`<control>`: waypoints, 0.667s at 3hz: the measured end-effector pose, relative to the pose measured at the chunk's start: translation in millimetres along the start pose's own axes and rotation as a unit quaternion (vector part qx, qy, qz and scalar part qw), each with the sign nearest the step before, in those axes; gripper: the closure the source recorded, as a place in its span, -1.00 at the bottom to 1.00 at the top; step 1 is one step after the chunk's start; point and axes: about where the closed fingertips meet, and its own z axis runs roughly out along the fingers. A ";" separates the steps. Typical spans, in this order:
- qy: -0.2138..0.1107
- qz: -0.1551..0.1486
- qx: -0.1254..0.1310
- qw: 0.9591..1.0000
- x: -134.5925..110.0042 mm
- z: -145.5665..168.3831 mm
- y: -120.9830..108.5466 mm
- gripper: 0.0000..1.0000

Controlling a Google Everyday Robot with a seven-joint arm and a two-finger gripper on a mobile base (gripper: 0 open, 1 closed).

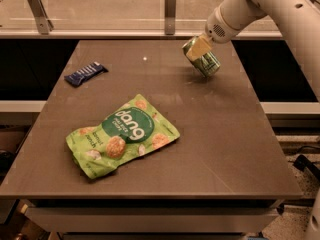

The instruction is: Knock green can over

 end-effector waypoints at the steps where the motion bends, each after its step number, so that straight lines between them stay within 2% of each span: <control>1: 0.013 -0.005 -0.029 0.999 -0.9 11.4 6.5 1.00; 2: 0.019 -0.014 -0.059 0.998 -4.5 29.3 14.9 1.00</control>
Offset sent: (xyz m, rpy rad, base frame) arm 0.0061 0.0364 -0.0323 0.0097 0.1426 0.1378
